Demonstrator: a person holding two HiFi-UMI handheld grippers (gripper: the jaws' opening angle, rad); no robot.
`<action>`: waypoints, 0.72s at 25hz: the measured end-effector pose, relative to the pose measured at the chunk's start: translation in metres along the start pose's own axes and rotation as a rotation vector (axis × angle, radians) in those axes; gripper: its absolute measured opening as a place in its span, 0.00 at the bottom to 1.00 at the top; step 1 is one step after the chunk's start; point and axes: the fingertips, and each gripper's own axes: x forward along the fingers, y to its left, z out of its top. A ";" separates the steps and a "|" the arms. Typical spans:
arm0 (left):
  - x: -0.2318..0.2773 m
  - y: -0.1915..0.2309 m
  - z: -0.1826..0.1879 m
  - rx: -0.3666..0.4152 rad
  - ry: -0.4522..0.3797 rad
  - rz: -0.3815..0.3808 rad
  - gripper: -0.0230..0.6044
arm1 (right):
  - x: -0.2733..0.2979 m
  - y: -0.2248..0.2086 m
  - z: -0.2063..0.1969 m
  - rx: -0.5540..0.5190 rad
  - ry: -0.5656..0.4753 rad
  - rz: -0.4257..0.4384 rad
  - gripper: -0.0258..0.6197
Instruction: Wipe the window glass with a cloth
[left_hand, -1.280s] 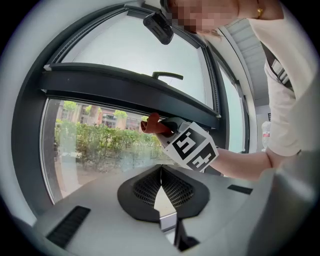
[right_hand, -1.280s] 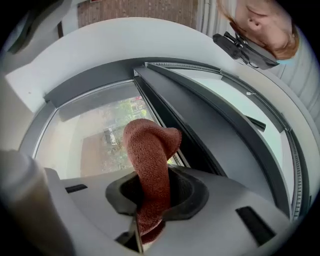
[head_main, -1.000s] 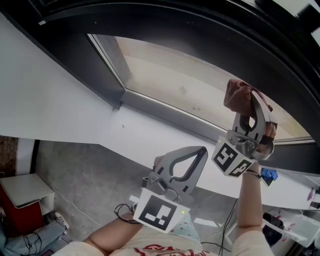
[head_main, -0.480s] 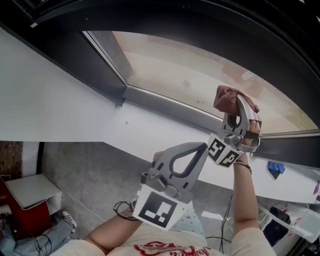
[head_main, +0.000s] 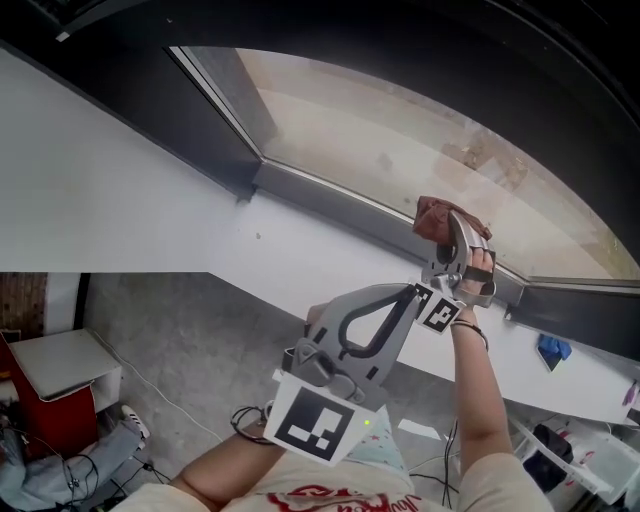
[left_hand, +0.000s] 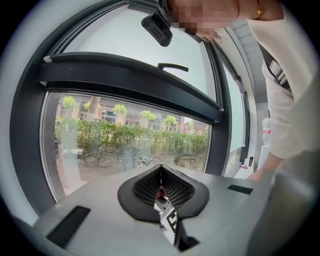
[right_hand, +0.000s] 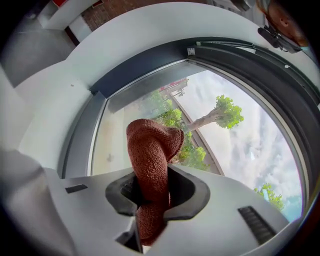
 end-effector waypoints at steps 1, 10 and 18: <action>0.000 0.002 -0.003 -0.007 0.005 0.007 0.07 | 0.003 0.011 -0.003 0.001 0.004 0.016 0.18; -0.007 0.023 -0.017 -0.040 0.029 0.054 0.07 | 0.023 0.080 -0.019 0.017 0.059 0.157 0.19; -0.008 0.038 -0.021 -0.071 0.037 0.092 0.07 | 0.036 0.131 -0.033 0.003 0.089 0.259 0.19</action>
